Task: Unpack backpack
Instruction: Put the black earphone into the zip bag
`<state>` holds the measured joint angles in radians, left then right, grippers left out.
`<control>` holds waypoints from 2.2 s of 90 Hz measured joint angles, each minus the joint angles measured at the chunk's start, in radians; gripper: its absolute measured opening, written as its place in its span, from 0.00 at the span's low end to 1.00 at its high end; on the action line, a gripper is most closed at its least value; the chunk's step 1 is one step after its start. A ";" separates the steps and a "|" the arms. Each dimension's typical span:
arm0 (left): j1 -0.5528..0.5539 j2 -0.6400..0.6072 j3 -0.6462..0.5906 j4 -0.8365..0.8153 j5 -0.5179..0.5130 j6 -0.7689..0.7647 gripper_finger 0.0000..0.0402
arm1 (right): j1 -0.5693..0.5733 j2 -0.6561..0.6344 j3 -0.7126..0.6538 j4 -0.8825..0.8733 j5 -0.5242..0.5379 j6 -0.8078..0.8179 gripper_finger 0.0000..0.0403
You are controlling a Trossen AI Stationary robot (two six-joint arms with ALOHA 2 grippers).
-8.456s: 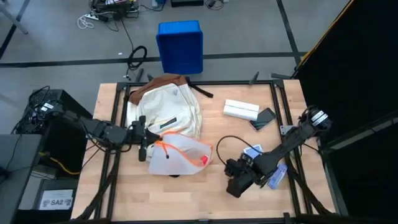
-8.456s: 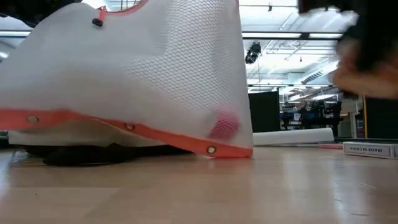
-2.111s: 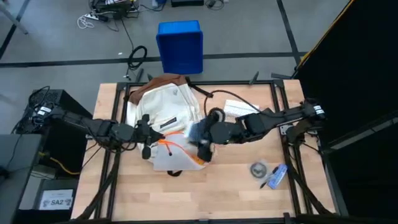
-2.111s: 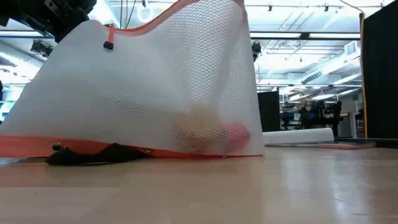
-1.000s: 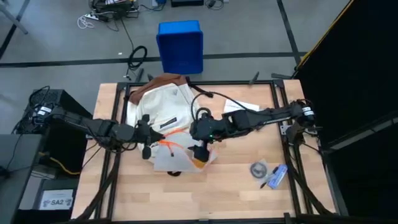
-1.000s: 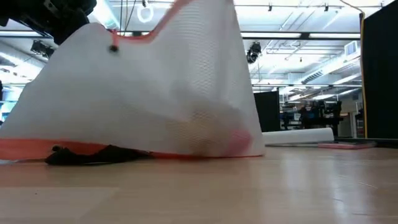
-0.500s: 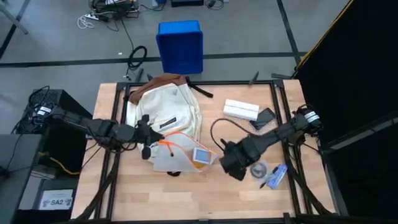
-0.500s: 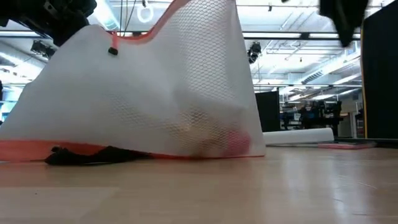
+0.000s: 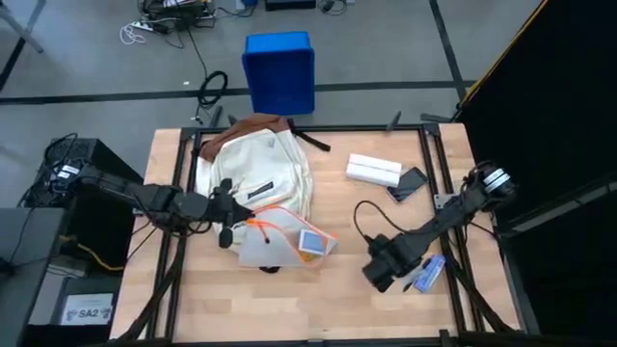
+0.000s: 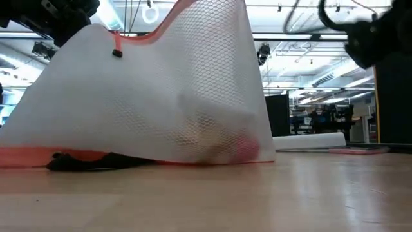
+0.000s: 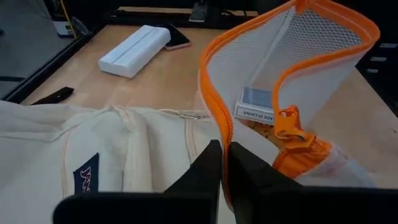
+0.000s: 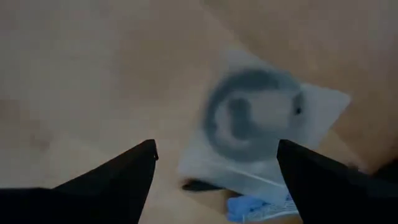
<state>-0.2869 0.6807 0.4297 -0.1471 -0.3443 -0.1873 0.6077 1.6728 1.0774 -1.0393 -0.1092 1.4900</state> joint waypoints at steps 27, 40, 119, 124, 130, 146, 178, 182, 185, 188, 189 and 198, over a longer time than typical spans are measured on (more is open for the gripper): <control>0.000 0.000 0.000 0.000 0.001 0.000 0.00 | 0.048 -0.019 -0.216 0.234 -0.045 0.151 0.76; 0.000 0.000 0.000 0.000 0.002 -0.003 0.00 | 0.051 -0.021 -0.260 0.363 -0.032 0.142 0.75; 0.000 0.000 0.000 -0.001 0.001 -0.004 0.00 | -0.013 -0.104 0.055 0.373 0.372 -0.145 0.09; 0.000 0.000 0.000 -0.001 0.002 -0.004 0.00 | -0.014 -0.119 0.106 0.374 0.426 -0.207 0.08; 0.000 0.000 0.000 -0.001 0.001 -0.004 0.00 | -0.014 -0.125 0.171 0.375 0.486 -0.320 0.05; 0.000 0.000 0.000 0.000 0.001 -0.002 0.00 | -0.043 -0.124 0.326 0.546 0.622 -0.690 0.05; 0.000 0.001 0.000 0.003 0.001 0.003 0.00 | -0.285 -0.038 0.334 0.848 0.301 -1.065 0.05; 0.000 0.000 0.000 0.005 0.001 0.002 0.00 | -0.312 -0.027 0.333 0.842 0.255 -1.066 0.06; 0.000 0.000 0.000 -0.002 0.001 0.002 0.00 | -0.328 -0.015 0.333 0.845 0.217 -1.065 0.07; 0.000 0.000 0.000 -0.006 0.001 0.001 0.00 | -0.342 -0.010 0.335 0.854 0.185 -1.056 0.09; 0.000 0.000 0.000 -0.005 0.001 0.001 0.00 | -0.346 -0.009 0.334 0.849 0.176 -1.055 0.10; 0.000 0.000 0.000 -0.005 0.001 0.001 0.00 | -0.371 0.003 0.334 0.828 0.116 -1.039 0.18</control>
<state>-0.2871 0.6811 0.4294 -0.1516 -0.3430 -0.1864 0.2367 1.6757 1.4117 -0.2114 0.0072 0.4514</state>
